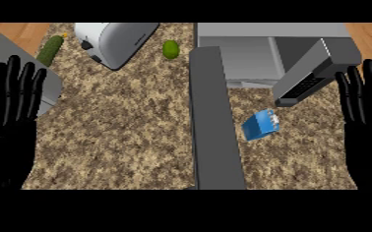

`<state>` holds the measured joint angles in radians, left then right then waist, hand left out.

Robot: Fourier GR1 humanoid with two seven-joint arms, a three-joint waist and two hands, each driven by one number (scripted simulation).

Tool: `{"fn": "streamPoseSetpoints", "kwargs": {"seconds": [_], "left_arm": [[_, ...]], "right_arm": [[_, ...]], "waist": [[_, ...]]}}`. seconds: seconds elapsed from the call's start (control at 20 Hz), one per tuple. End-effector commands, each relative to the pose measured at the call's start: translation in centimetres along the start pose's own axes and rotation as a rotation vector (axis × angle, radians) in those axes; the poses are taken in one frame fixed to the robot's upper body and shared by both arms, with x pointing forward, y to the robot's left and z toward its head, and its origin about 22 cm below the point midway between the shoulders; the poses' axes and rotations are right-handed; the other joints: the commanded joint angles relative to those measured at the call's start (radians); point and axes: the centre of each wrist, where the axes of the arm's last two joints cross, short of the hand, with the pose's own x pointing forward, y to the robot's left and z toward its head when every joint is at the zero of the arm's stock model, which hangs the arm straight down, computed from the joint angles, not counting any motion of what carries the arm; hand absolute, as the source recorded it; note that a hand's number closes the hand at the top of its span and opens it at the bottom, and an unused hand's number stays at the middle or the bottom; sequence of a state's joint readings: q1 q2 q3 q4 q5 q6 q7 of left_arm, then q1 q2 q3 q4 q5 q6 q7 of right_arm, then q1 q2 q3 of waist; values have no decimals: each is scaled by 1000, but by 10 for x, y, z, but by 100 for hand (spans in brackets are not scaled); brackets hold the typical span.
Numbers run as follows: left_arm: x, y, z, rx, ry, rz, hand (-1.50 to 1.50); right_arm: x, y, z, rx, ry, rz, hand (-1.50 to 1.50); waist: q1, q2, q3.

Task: Pick up the milk, place it into the microwave and close the microwave

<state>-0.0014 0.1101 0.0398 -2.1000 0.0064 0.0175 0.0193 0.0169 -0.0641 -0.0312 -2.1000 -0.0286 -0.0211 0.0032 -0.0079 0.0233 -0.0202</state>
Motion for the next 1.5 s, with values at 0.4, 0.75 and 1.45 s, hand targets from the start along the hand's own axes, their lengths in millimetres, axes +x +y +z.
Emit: {"fn": "streamPoseSetpoints", "kwargs": {"seconds": [0.4, 0.75, 1.45], "left_arm": [[-6, 10, 8, -69, 110, 244, -150], [28, 23, 63, -67, 115, 252, -150], [42, 48, 91, -65, 91, 254, -150]], "right_arm": [[27, 53, 0, 88, 29, 33, -150], [41, 38, 11, 13, 79, 63, -150], [-42, 46, 19, -87, 210, 184, -150]], "waist": [[15, -25, 19], [16, -26, 20], [15, -24, 21]]}}
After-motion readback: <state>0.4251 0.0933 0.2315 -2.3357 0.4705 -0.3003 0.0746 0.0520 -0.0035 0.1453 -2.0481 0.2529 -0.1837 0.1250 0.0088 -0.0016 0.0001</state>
